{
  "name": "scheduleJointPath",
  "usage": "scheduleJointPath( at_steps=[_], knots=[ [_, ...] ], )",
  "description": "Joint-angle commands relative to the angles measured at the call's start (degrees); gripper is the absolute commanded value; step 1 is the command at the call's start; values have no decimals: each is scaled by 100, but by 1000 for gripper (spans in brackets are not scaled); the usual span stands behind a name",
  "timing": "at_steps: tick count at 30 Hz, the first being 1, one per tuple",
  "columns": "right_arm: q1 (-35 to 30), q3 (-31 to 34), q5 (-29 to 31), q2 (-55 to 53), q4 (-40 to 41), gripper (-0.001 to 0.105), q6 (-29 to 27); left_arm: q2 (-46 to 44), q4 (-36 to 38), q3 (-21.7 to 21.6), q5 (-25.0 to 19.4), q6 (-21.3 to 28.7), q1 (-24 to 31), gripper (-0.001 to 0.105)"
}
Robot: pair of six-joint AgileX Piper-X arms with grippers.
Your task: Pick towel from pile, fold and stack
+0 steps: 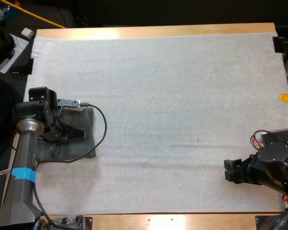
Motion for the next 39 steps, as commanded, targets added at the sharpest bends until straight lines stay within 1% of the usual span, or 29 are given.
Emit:
scheduleJointPath(
  at_steps=[1,4,6,10,12,13,15,19,20,21,23,24,26,29,30,31,36,37,39],
  knots=[
    [-5,-24,39,-31,69,67,-10,-36,-7,-30,-152,16,30,0],
    [-6,-32,-51,-49,53,67,1,-24,-10,-36,-265,33,5,0],
    [-6,-18,-9,-17,36,67,6,-28,-6,-7,-278,36,12,0],
    [8,-23,-130,-21,19,67,44,-26,-4,1,-536,44,21,0],
    [-3,-16,-219,-15,14,67,63,-35,-20,0,-587,54,26,2],
    [4,-19,-260,-18,-7,67,71,-40,-30,7,-601,49,21,7],
    [11,-25,-351,-8,-32,67,96,-31,-24,2,-663,45,25,21],
    [20,-20,-557,-11,-93,67,125,-18,-38,8,-882,4,27,62],
    [17,-20,-615,-15,-120,67,138,-15,-36,2,-988,-10,34,69],
    [15,-26,-664,-10,-146,67,161,-11,-38,-2,-1108,-35,40,70],
    [15,-21,-754,4,-231,67,193,-24,-27,-17,-1299,-102,48,66],
    [16,-29,-774,-6,-283,67,207,-24,-20,-36,-1301,-126,50,65],
    [24,-8,-820,4,-377,67,208,-62,6,-71,-1156,-164,50,63],
    [18,-19,-918,-7,-566,67,209,-98,-20,-76,-633,-231,58,63],
    [7,-21,-849,-20,-456,67,160,-67,13,-52,-832,-190,58,63],
    [12,-18,-814,-17,-417,67,147,-49,40,-56,-766,-202,58,63],
    [15,-25,-844,-20,-434,67,132,-40,-45,17,366,-285,53,63],
    [7,-32,-868,-10,-446,67,138,-37,-122,70,464,-294,50,62],
    [10,-10,-934,-23,-506,68,126,-32,-267,218,467,-308,62,63]
  ],
)
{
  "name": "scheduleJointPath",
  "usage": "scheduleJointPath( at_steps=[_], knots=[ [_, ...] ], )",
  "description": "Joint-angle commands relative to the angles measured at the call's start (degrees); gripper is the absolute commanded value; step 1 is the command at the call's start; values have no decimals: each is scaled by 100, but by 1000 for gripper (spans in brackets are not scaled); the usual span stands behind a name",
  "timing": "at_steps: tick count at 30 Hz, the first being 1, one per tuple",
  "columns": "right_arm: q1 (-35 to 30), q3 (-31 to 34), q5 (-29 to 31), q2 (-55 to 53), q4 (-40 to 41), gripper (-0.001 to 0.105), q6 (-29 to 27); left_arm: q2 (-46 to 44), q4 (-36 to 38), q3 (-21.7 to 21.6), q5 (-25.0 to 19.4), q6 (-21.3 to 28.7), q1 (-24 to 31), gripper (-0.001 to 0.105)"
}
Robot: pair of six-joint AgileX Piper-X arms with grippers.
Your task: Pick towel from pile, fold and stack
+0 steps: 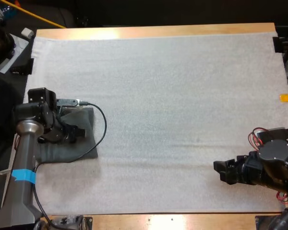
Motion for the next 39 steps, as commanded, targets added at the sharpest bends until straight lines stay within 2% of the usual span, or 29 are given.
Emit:
scheduleJointPath(
  at_steps=[1,10,21,24,29,34,39],
  knots=[
    [18,-37,-97,-28,-64,68,-43,32,-223,239,253,-103,-1,63],
    [0,-28,-590,-3,-467,67,17,309,-852,753,196,-226,23,63],
    [0,-25,-654,-14,-726,67,122,917,-839,803,271,-279,15,63],
    [-1,-27,-648,-15,-713,67,116,907,-797,713,320,-264,12,63],
    [-5,-27,-636,-23,-701,67,80,761,-771,220,420,-263,21,63],
    [-4,-25,-606,-30,-729,67,63,673,-1200,-112,702,-313,23,63],
    [-5,-24,-593,-23,-814,67,60,715,-1692,-130,728,-430,15,63]
  ],
)
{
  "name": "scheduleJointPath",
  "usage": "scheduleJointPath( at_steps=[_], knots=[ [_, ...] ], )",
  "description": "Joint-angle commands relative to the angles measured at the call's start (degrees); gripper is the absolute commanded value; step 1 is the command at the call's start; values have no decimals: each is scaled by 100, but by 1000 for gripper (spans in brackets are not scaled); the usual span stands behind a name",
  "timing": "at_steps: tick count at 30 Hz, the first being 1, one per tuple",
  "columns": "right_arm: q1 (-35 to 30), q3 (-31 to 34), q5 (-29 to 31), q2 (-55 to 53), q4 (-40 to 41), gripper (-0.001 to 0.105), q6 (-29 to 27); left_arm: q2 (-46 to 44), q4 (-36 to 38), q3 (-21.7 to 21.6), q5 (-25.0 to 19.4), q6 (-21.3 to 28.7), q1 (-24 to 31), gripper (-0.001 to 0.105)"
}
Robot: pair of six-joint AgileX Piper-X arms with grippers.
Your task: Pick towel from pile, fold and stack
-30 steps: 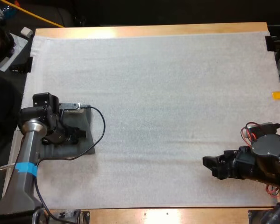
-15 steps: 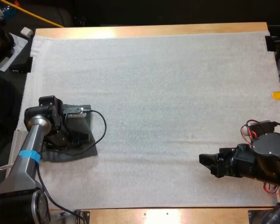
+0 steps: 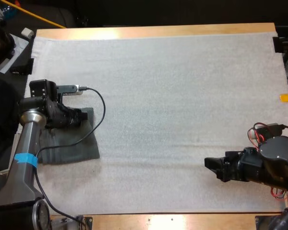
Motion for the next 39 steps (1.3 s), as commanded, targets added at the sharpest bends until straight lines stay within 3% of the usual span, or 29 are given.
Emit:
scheduleJointPath(
  at_steps=[1,18,31,39],
  knots=[
    [-14,-25,13,-20,-95,67,-64,29,-352,-20,68,-138,-40,62],
    [8,-18,-110,-16,-130,67,47,1228,-245,-16,287,-209,-6,63],
    [17,-23,-91,-12,-126,67,57,1034,-42,-374,437,-200,7,63],
    [11,-28,-92,0,-173,67,48,247,193,-690,524,-202,0,63]
  ],
)
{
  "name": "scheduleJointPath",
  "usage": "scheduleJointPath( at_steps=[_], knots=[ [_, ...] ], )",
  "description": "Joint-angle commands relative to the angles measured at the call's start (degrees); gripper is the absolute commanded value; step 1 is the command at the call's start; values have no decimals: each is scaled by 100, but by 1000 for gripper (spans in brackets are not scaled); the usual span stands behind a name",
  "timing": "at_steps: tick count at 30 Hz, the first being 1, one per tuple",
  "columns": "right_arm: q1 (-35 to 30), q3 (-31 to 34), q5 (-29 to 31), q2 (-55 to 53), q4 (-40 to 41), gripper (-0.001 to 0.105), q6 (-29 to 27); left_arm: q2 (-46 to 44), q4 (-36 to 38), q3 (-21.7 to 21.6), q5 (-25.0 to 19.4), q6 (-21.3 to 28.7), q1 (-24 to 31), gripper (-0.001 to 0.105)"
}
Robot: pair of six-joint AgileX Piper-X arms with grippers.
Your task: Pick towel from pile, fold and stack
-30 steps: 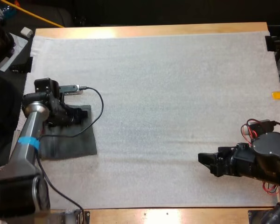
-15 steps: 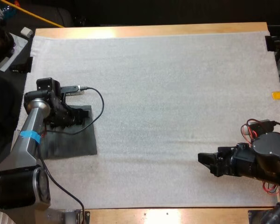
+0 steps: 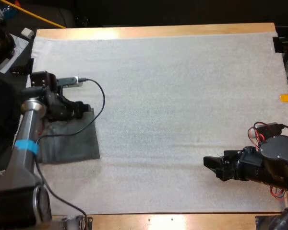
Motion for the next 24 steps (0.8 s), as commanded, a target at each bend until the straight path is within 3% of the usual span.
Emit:
scheduleJointPath(
  at_steps=[1,8,12,15,18,24],
  knots=[
    [13,-28,-55,-4,-51,67,-17,-555,128,-134,32,-42,-10,63],
    [8,-31,75,0,-118,67,-94,-1511,315,-151,99,-49,-17,63],
    [15,-37,753,98,-167,67,-369,-2156,477,-153,398,-63,-101,63],
    [-16,-17,693,132,-169,67,-364,-2096,438,-152,299,-48,-30,63],
    [-60,-14,1134,562,-346,67,-767,-2634,562,-149,436,-67,-16,63],
    [-406,-25,1163,1330,-854,67,-1193,-3241,738,-137,603,-58,-81,64]
  ],
)
